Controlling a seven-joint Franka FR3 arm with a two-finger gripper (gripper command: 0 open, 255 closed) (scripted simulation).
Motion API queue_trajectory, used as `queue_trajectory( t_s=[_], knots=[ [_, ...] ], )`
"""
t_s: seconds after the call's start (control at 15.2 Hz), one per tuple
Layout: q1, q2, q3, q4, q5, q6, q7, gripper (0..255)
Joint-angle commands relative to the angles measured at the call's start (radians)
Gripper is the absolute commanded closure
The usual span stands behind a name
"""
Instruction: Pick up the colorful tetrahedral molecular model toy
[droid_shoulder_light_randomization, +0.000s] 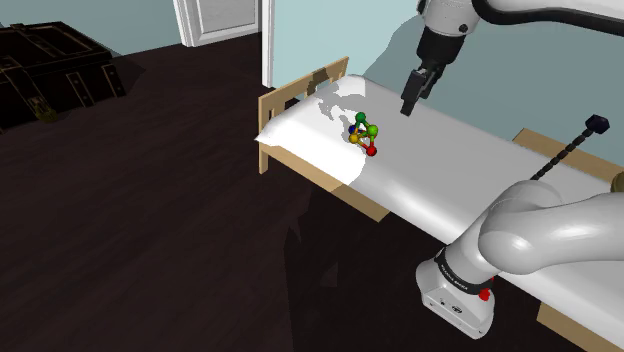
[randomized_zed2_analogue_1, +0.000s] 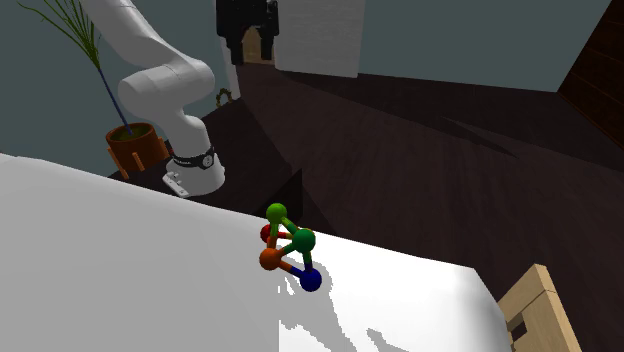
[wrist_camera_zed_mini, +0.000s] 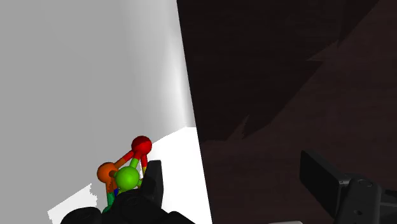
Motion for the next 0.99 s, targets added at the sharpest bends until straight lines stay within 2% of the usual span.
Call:
queue_trajectory(
  t_s=[0.0, 0.46, 0.92],
  knots=[
    [0.000, 0.000, 0.000, 0.000, 0.000, 0.000, 0.000, 0],
    [-0.052, 0.110, -0.053, -0.097, -0.036, 0.281, 0.028, 0],
    [-0.103, 0.284, -0.106, -0.124, -0.065, 0.557, 0.056, 0]
  ],
)
